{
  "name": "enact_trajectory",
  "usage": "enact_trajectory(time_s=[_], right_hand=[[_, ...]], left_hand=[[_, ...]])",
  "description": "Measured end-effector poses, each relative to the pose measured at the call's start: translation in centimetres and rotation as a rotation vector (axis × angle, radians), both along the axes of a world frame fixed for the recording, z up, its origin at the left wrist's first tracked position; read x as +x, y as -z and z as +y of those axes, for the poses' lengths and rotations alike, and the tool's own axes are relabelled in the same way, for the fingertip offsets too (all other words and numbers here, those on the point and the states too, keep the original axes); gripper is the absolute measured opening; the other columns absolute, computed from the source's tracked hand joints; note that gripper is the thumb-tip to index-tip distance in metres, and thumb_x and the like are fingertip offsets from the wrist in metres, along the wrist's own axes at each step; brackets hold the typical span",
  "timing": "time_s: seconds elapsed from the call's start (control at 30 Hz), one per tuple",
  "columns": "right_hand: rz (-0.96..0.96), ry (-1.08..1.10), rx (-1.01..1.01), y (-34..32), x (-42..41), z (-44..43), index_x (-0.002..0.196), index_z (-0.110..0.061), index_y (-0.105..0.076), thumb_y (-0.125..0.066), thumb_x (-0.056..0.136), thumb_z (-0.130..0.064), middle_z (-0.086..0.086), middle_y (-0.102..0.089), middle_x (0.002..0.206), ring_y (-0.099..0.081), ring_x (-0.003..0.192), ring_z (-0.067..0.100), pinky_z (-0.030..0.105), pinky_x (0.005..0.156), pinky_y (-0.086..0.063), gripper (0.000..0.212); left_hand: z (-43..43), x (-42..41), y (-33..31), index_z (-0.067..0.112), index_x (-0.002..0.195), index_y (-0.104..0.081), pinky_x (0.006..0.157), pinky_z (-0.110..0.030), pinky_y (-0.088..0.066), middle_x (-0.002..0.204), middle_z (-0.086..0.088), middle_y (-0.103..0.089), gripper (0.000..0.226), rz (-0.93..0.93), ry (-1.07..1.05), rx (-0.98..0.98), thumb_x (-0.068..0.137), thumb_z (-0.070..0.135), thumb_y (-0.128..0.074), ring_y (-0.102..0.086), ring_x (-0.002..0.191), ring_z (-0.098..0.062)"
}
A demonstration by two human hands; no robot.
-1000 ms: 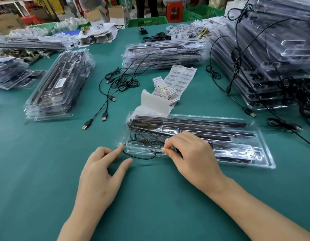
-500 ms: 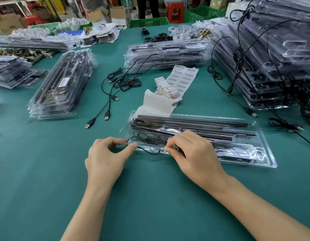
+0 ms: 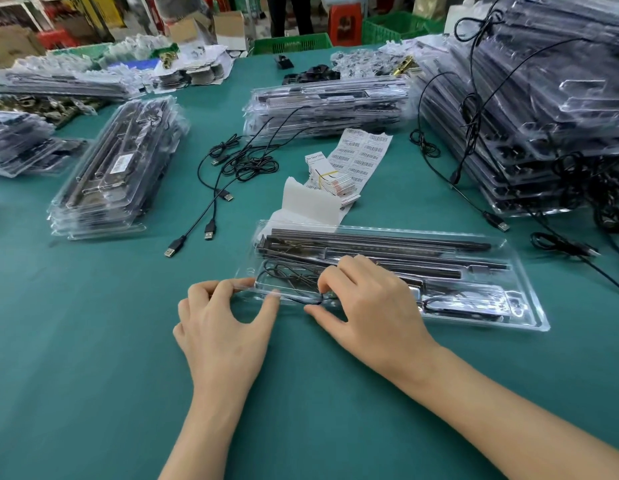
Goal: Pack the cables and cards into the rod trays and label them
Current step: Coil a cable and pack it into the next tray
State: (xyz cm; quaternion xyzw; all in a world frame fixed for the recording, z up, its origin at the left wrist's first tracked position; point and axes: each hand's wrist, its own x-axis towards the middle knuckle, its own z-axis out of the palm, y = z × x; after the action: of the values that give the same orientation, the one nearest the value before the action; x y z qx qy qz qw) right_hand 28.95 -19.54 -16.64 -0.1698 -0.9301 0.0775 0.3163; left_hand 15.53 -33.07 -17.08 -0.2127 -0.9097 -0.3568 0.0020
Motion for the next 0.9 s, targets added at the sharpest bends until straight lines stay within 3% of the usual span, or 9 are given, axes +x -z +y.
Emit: enact_trajectory(time_s=[0.2, 0.33, 0.43, 0.53, 0.6, 0.77, 0.9], right_hand=[[-0.050, 0.063, -0.143, 0.1, -0.2, -0.5, 0.092, -0.021, -0.061, -0.076, 0.081, -0.039, -0.006, -0.045, 0.086, -0.045, 0.079, 0.017, 0.035, 0.068, -0.045, 0.026], [-0.115, 0.099, -0.216, 0.0, -0.4, -0.7, 0.107, -0.025, -0.063, -0.072, 0.082, -0.045, -0.006, -0.041, 0.094, -0.042, 0.088, 0.016, 0.036, 0.080, -0.043, 0.033], [-0.158, 0.124, -0.238, -0.1, -0.5, -0.8, 0.111, -0.028, -0.061, -0.068, 0.082, -0.048, -0.005, -0.046, 0.110, -0.046, 0.112, 0.019, 0.041, 0.100, -0.039, 0.036], [-0.234, 0.111, -0.297, -0.3, -0.6, -0.7, 0.112, -0.035, -0.052, -0.062, 0.086, -0.051, -0.003, -0.043, 0.140, -0.032, 0.144, 0.018, 0.050, 0.123, -0.017, 0.032], [-0.273, 0.088, -0.333, -0.5, -0.8, -0.3, 0.114, -0.036, -0.048, -0.060, 0.089, -0.050, -0.004, -0.042, 0.147, -0.029, 0.147, 0.015, 0.048, 0.125, -0.011, 0.030], [-0.301, 0.083, -0.283, -1.0, -0.7, 0.2, 0.121, -0.032, -0.052, -0.056, 0.088, -0.049, -0.006, -0.049, 0.135, -0.039, 0.138, 0.015, 0.045, 0.122, -0.022, 0.037], [-0.305, 0.104, -0.205, -0.5, -0.6, -0.3, 0.125, -0.026, -0.056, -0.053, 0.090, -0.046, 0.000, -0.054, 0.141, -0.039, 0.144, 0.020, 0.049, 0.121, -0.028, 0.041]], left_hand=[[-1.2, -0.5, 0.3, 0.035, 0.108, -0.076, 0.099, -0.033, -0.030, 0.118, 0.014, -0.054, 0.031, 0.018, 0.107, 0.050, 0.081, 0.051, -0.077, -0.038, 0.114, -0.011], [-3.5, -0.6, 0.8, 0.027, 0.132, -0.069, 0.108, -0.048, -0.040, 0.138, 0.000, -0.055, 0.042, 0.192, 0.321, -0.112, 0.097, 0.049, -0.059, -0.040, 0.127, -0.027], [-4.4, -0.4, 0.9, 0.024, 0.139, -0.063, 0.104, -0.049, -0.041, 0.143, -0.004, -0.051, 0.055, 0.268, 0.400, -0.214, 0.092, 0.050, -0.050, -0.039, 0.131, -0.031], [-4.1, -0.4, 0.5, 0.020, 0.134, -0.066, 0.101, -0.051, -0.043, 0.139, -0.010, -0.050, 0.049, 0.317, 0.395, -0.226, 0.092, 0.040, -0.054, -0.040, 0.130, -0.034], [-3.8, -0.3, 0.2, 0.017, 0.130, -0.069, 0.095, -0.053, -0.045, 0.131, -0.015, -0.053, 0.044, 0.397, 0.388, -0.253, 0.090, 0.032, -0.058, -0.043, 0.124, -0.037], [-3.8, 0.1, 0.6, 0.018, 0.128, -0.070, 0.089, -0.053, -0.043, 0.128, -0.014, -0.055, 0.039, 0.428, 0.366, -0.238, 0.091, 0.012, -0.060, -0.044, 0.119, -0.038], [-4.5, -0.1, 0.8, 0.021, 0.135, -0.066, 0.089, -0.050, -0.042, 0.136, -0.008, -0.056, 0.050, 0.451, 0.412, -0.233, 0.088, 0.014, -0.051, -0.045, 0.126, -0.035]])
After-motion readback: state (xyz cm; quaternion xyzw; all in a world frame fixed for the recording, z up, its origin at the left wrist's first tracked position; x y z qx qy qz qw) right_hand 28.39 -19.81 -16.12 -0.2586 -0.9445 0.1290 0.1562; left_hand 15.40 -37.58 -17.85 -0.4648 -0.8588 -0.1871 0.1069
